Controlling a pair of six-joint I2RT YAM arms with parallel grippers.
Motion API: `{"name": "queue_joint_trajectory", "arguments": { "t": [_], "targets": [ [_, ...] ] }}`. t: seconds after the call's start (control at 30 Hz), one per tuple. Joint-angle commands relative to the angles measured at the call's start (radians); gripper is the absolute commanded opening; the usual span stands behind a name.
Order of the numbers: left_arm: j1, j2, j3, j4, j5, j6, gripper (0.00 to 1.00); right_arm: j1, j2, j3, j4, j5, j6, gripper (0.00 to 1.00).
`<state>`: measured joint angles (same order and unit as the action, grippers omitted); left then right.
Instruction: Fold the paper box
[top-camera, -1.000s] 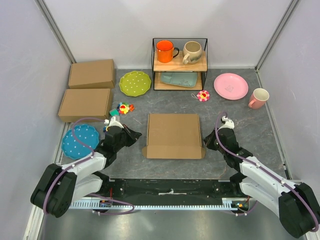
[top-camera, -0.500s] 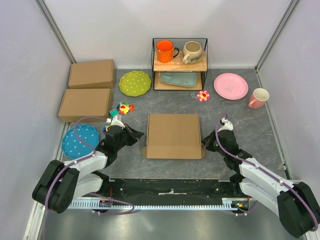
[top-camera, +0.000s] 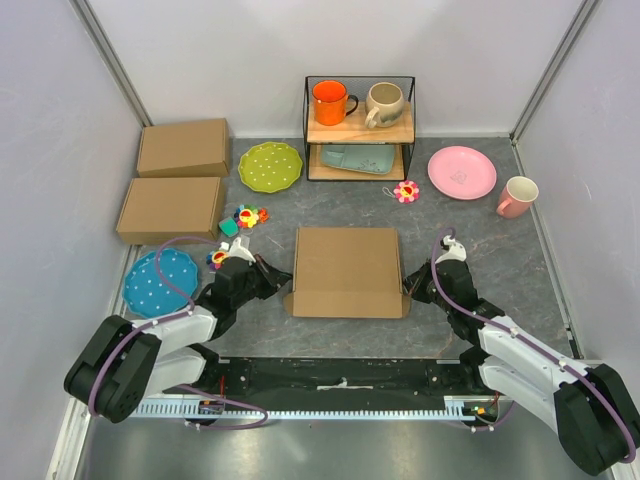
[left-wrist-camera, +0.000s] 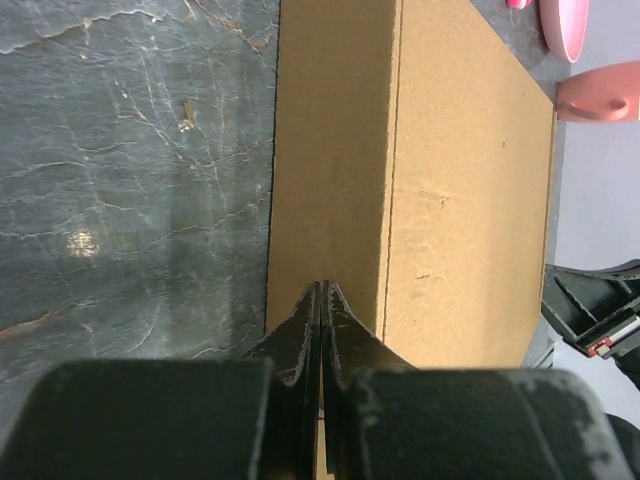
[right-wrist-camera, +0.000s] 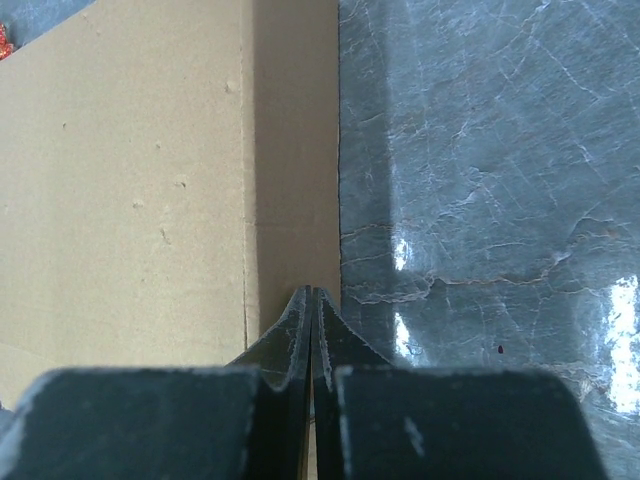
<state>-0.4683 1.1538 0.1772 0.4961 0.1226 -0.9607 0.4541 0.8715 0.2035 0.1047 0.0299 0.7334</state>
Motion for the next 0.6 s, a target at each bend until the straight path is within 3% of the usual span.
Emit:
{"name": "queue_joint_trajectory", "arguments": {
  "t": [0.0,0.37,0.57],
  "targets": [
    [-0.026,0.003,0.001,0.07,0.032,-0.026,0.02,0.0,-0.009,-0.006,0.05,-0.024,0.014,0.0],
    [-0.053,-0.088,-0.027,0.079,0.063,-0.044,0.02,0.004,-0.115,0.025,-0.031,-0.062,0.008,0.0],
    [-0.053,-0.227,0.004,-0.022,0.107,-0.052,0.02,0.006,-0.212,0.1,-0.16,-0.093,-0.006,0.0]
  ]
}}
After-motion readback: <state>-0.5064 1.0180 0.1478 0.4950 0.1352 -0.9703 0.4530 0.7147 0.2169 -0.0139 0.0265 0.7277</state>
